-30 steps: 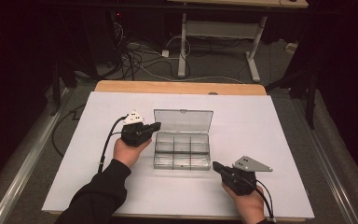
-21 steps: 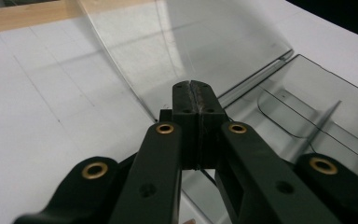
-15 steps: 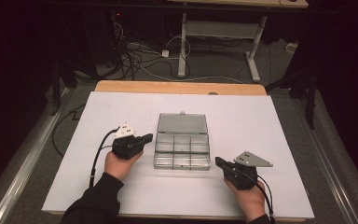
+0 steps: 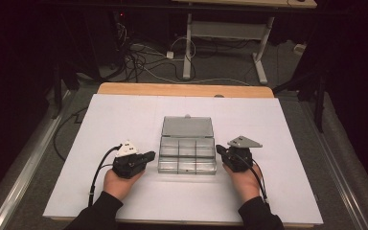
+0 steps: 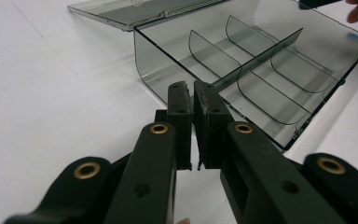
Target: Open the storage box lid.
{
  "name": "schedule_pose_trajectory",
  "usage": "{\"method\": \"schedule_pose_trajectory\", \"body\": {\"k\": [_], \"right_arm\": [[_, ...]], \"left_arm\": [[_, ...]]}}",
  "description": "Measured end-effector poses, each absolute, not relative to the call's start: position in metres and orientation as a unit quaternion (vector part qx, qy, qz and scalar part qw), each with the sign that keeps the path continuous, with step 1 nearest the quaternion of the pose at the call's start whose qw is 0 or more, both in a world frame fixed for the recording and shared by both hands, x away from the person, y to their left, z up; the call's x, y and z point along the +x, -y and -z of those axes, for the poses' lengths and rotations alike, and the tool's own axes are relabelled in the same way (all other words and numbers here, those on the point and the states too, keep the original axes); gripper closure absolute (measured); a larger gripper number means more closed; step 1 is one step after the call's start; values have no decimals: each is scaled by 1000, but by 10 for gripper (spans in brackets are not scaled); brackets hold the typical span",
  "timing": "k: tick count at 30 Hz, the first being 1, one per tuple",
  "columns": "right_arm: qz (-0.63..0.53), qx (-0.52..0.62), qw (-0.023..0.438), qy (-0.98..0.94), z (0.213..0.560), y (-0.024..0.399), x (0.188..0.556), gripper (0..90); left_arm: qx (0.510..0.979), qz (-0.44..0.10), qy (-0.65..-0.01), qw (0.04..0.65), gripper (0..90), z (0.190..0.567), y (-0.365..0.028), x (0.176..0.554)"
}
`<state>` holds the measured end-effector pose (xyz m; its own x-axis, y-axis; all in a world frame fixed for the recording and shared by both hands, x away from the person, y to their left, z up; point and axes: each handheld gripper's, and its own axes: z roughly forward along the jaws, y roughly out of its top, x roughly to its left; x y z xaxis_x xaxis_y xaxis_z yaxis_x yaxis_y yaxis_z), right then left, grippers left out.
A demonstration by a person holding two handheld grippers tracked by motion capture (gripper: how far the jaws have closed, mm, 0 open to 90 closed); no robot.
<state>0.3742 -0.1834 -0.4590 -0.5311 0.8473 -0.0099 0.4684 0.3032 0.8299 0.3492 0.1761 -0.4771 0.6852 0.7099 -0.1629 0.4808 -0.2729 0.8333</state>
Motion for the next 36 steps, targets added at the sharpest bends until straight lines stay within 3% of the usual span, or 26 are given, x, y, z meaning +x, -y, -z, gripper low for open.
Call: {"method": "schedule_pose_trajectory", "body": {"k": [9,27,33,36], "right_arm": [[-376,441,225,-783,467,178,401,900],[-373,424,207,-799,471,170,383,900],[-390,414,209,-796,469,180,365,900],[-404,411,208,-790,469,186,356,855]], "left_arm": [[793,-115,-377,465,833,480,-176,351],[787,-122,-388,464,832,480,-198,349],[783,-133,-381,473,766,479,-209,342],[780,-140,-384,475,660,478,-213,338]]}}
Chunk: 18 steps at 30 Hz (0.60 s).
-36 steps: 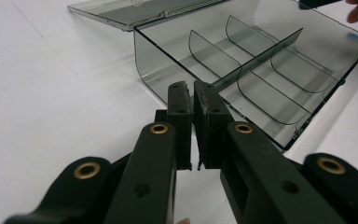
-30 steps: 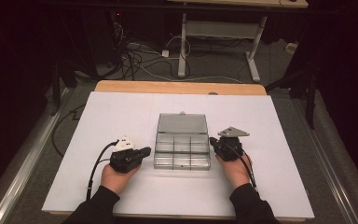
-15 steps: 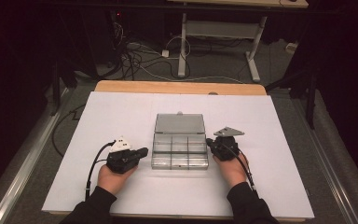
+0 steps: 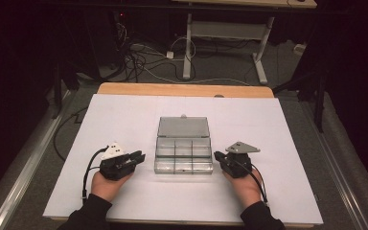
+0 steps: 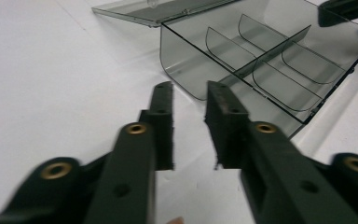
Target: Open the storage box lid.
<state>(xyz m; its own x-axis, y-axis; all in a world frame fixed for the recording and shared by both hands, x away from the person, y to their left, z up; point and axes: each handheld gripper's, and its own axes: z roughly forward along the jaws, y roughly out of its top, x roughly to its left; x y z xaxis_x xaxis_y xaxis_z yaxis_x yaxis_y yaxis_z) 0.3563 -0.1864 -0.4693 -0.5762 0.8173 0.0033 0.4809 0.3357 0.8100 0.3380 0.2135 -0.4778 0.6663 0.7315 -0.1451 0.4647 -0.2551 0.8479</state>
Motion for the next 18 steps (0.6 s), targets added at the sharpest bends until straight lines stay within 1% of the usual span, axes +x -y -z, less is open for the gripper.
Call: {"method": "schedule_pose_trajectory", "body": {"k": [4,8,11,14,18], "right_arm": [[-421,405,201,-786,468,196,346,748],[-443,401,186,-780,466,206,337,612],[-462,398,183,-771,463,216,331,499],[-473,396,179,-766,461,225,324,387],[-467,394,194,-767,463,233,316,231]], "left_arm": [[782,-145,-379,473,503,480,-218,333],[783,-153,-373,475,341,480,-221,328],[779,-154,-372,481,226,479,-222,326],[782,-156,-366,480,160,478,-221,324],[785,-154,-362,479,123,480,-220,323]]}}
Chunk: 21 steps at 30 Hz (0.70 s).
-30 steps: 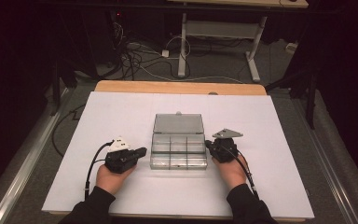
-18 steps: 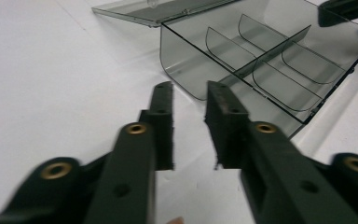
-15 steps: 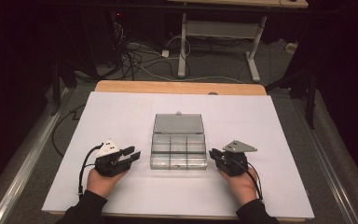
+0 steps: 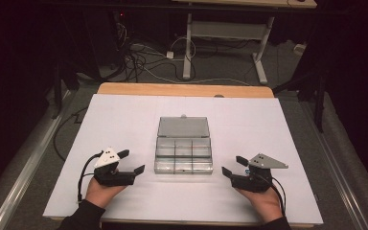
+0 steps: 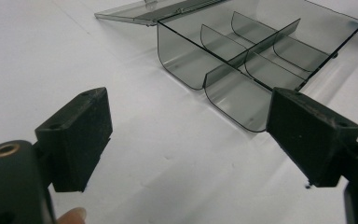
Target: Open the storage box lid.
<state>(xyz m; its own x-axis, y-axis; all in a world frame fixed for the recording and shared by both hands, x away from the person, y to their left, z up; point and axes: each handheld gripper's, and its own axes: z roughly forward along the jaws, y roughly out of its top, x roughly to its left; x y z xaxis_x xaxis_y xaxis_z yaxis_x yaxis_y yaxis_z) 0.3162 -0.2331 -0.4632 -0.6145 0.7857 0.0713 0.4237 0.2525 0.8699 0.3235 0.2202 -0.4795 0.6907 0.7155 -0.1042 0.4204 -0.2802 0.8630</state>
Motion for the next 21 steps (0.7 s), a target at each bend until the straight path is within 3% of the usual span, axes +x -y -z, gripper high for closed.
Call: {"method": "schedule_pose_trajectory", "body": {"k": [6,10,21], "right_arm": [[-476,403,203,-755,463,243,307,108],[-471,407,209,-754,463,244,303,2],[-467,413,228,-748,465,258,294,2]], "left_arm": [[790,-139,-365,473,4,482,-219,326],[788,-142,-366,474,0,481,-217,326],[780,-153,-370,481,0,478,-218,320]]}}
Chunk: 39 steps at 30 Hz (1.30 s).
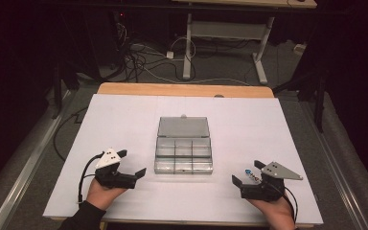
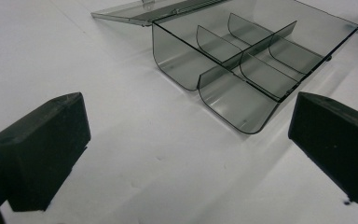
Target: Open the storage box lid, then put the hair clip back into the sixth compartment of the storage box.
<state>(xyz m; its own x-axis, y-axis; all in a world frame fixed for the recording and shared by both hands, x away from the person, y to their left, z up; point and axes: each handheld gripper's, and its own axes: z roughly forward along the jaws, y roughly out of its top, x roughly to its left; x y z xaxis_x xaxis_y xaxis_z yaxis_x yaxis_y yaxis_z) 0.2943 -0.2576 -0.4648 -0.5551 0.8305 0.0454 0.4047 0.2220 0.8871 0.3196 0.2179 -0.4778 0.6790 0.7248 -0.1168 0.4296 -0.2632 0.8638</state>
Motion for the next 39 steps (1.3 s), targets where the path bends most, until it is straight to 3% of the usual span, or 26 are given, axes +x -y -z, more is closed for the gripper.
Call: {"method": "schedule_pose_trajectory", "body": {"k": [20,32,39], "right_arm": [[-438,455,256,-732,461,293,297,27],[-413,473,264,-732,463,311,292,168],[-396,474,253,-744,466,306,290,305]], "left_arm": [[773,-149,-371,493,0,478,-218,324],[773,-146,-365,498,0,477,-214,329],[772,-138,-365,501,0,480,-215,334]]}}
